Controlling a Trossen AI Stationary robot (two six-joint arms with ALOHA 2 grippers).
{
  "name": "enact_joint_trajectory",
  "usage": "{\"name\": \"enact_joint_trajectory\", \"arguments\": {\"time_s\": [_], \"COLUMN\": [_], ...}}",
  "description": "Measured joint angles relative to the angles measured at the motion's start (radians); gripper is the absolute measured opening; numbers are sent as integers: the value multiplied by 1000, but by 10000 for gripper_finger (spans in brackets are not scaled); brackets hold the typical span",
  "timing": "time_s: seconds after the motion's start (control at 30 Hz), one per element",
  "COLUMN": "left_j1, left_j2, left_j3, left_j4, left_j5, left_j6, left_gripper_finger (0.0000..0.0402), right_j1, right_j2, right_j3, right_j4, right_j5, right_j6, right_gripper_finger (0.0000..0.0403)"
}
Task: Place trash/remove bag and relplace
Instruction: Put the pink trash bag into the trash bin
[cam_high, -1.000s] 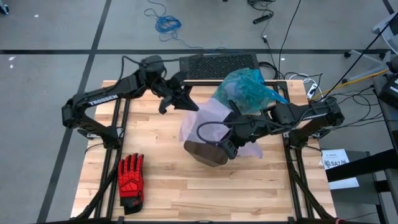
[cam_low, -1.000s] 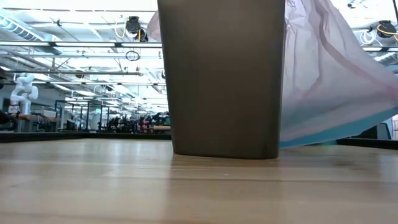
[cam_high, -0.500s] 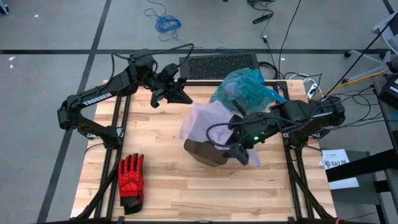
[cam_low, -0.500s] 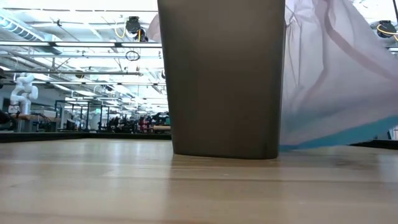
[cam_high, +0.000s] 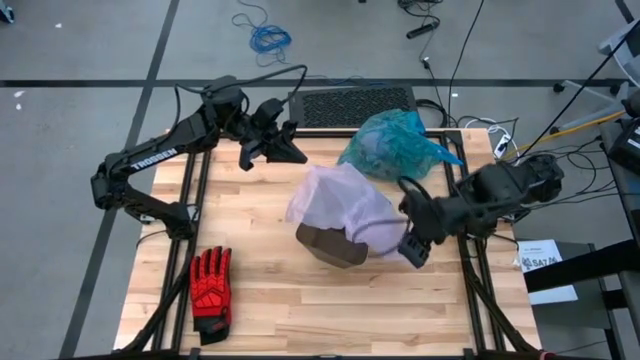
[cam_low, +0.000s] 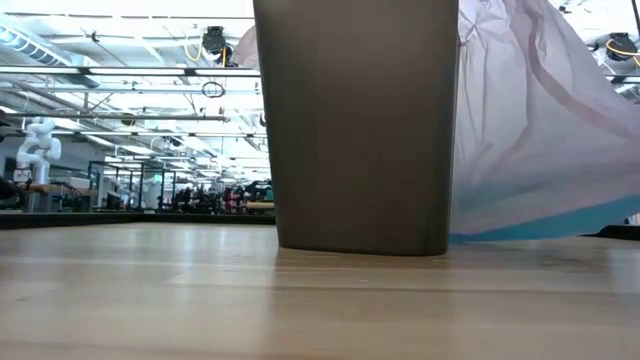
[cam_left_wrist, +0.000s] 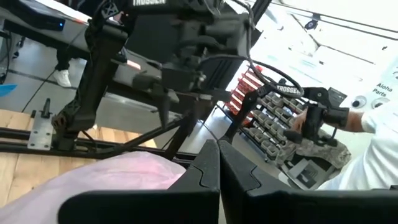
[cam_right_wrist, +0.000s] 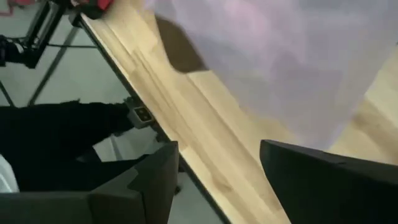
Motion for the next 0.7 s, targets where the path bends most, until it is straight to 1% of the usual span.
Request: {"name": "enact_joint_trajectory", "arguments": {"time_s": [0.1,0.13,0.27,0.3,0.43,0.5,0.63,0.7], "left_j1": [10,16,43,50,70,78,79,77], "left_j2": [-2,-4,-8,-8,-8,-8,-9,-12], "left_j3": [0,0,0,0,0,0,0,0], "left_j4": [0,-1,1,1,0,0,-1,0], "left_j5": [0,2,20,25,44,44,45,49], "left_j6": [0,0,0,0,0,0,-1,-12], "left_gripper_finger": [0,0,0,0,0,0,0,0], "right_j1": [70,90,160,173,209,221,256,281], "right_j2": [-3,-5,-22,-29,-50,-67,-88,-86], "right_j3": [-39,-61,-161,-189,-325,-400,-538,-588], "right_j4": [-48,-39,-36,-39,-29,29,208,241], "right_j5": [57,81,220,238,289,292,295,295], "right_j6": [94,114,205,222,322,348,349,351], "right_gripper_finger": [218,218,218,218,218,218,218,218]}}
